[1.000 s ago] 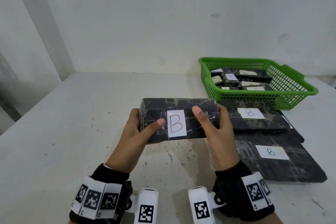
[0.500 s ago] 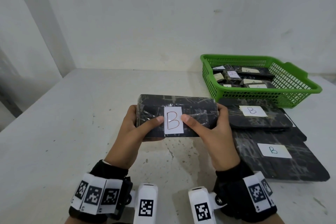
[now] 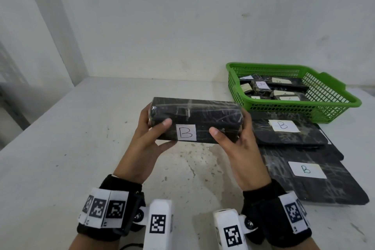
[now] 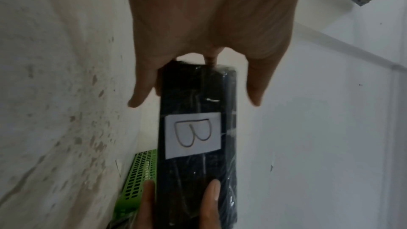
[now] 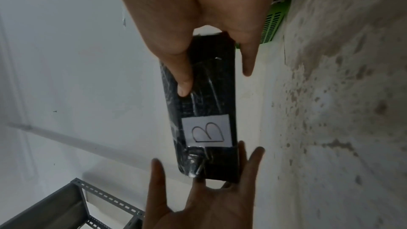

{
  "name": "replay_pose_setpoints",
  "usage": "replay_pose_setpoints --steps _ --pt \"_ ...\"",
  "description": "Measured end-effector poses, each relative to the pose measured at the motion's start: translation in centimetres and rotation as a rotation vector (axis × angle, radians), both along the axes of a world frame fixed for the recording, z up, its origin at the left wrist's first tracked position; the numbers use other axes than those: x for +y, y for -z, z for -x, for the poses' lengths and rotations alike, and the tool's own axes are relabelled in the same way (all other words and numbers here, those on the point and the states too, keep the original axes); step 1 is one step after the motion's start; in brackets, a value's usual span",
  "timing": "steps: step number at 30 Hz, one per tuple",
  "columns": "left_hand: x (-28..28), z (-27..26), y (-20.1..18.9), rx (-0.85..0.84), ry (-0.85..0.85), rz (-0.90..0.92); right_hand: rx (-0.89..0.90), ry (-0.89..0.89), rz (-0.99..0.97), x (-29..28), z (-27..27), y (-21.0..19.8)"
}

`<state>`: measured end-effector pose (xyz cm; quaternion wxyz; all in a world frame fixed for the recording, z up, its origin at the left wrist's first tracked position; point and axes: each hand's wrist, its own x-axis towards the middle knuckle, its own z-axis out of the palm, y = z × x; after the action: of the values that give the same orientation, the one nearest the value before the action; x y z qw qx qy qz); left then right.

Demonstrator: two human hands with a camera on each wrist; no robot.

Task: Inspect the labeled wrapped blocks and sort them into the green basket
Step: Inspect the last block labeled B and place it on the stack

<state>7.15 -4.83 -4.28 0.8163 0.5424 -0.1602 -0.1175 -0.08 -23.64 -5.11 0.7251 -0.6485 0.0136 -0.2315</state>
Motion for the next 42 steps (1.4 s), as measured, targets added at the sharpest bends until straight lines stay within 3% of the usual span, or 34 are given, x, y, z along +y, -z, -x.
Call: replay_pose_setpoints --steps 4,8,11,14,18,26,42 --pt "0.1 0.2 -0.5 0.113 0.027 0.002 0.009 -0.030 -0.069 -0.6 -0.1 -0.1" --pt "-0.4 0.0 -0.2 0.096 -0.102 0.036 0.039 -0.091 -0.043 -0.5 -0.2 0.0" --pt "-0.4 -0.2 0.1 0.030 -0.102 0.049 0.075 -0.165 -0.117 0.0 -0.1 -0.3" --pt "-0.3 0.1 0.2 -0.049 -0.072 0.063 0.085 -0.087 -0.158 -0.1 -0.1 -0.5" --pt "-0.2 0.3 0.2 -0.106 -0.061 0.022 0.068 -0.038 -0.065 -0.1 -0.3 -0.5" --pt "0.0 0.4 -0.2 -0.092 -0.069 0.014 0.026 -0.049 -0.151 0.0 0.0 -0.3" --pt "-0.9 0.7 0.4 0.012 -0.095 -0.056 0.051 0.001 -0.093 0.3 0.0 -0.3"
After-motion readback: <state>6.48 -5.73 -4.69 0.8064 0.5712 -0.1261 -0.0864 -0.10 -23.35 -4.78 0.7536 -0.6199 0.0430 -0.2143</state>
